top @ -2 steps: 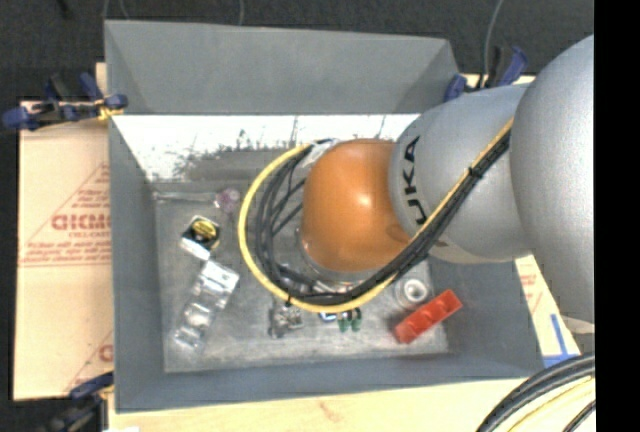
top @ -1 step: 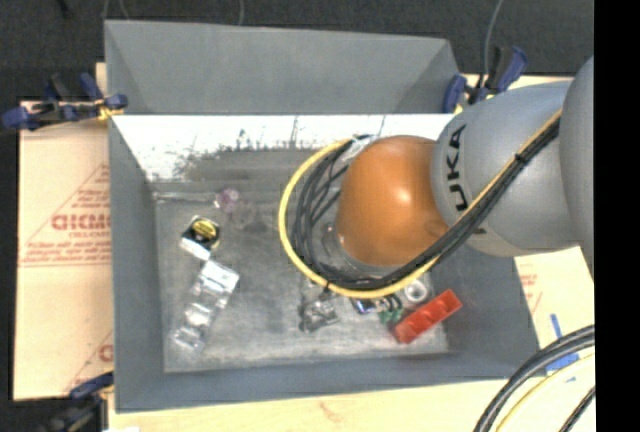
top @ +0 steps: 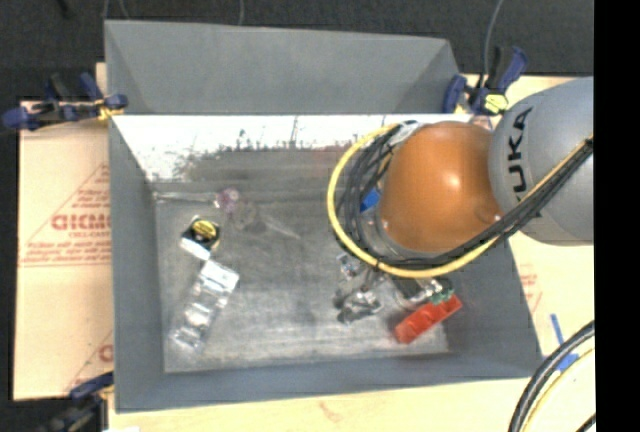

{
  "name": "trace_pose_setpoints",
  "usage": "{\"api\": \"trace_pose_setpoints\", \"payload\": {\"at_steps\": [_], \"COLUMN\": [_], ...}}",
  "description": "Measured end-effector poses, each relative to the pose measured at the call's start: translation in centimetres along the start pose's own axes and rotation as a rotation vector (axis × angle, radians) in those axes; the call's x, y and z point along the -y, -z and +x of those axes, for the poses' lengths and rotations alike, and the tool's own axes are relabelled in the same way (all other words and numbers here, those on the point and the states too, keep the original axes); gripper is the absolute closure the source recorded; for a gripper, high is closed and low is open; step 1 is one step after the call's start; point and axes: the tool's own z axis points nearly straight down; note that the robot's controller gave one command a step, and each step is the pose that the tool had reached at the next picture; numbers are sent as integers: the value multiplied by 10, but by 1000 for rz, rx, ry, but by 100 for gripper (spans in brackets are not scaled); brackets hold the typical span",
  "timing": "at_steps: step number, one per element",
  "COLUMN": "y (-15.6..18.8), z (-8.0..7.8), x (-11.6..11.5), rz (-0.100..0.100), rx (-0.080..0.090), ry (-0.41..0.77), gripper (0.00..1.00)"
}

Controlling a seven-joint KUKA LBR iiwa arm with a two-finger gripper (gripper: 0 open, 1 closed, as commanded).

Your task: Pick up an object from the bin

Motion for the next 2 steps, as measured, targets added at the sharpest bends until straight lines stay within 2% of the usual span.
{"api": "trace_pose_setpoints", "payload": {"at_steps": [1,2], "y": [144,32], "z": [-6,18], "x": [15,21], "rz": [3,-8], "rx": [7,-8], "ry": [44,149], "gripper": [100,100]}}
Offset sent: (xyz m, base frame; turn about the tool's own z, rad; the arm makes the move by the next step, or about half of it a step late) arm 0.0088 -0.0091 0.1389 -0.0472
